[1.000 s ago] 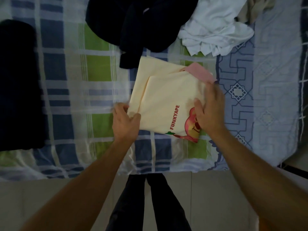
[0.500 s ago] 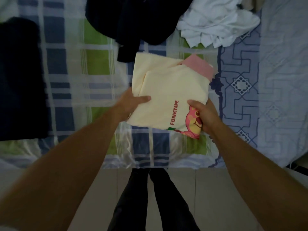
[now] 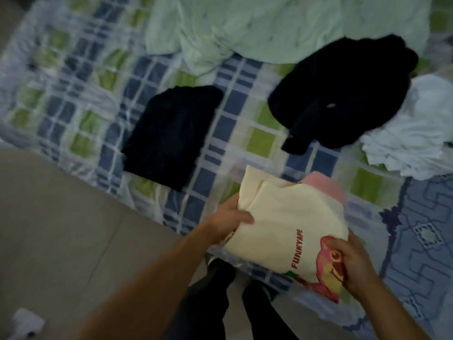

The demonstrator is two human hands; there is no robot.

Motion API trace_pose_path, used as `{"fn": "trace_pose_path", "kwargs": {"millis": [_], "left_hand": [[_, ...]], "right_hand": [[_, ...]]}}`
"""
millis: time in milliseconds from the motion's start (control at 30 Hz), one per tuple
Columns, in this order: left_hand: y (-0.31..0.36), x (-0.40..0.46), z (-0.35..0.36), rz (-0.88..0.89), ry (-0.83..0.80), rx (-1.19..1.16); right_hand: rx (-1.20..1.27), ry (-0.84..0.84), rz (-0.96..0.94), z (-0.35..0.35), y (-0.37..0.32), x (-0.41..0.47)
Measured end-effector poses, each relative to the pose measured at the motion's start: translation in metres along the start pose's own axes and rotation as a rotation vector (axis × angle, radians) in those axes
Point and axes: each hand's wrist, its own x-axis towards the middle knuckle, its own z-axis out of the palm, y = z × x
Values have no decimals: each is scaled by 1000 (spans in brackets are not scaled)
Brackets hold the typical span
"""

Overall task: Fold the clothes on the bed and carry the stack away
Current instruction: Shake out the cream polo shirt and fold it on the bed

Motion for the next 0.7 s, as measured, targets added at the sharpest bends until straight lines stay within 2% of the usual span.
{"fn": "trace_pose_path", "kwargs": {"millis": [200,333,533,700], "left_hand": [[49,-35,-107,122,161,-77],[79,-40,-200,179,253,-23],[115,-1,-351,230,385,79],[110,74,-439,218,487,180]], "right_hand": [[-96,-138,-127,136,-53,3],[-140,-181,-213,235,-77,16],[-168,-171,-343,377,-88,50],[-213,-68,-358,457,-67,104]]}}
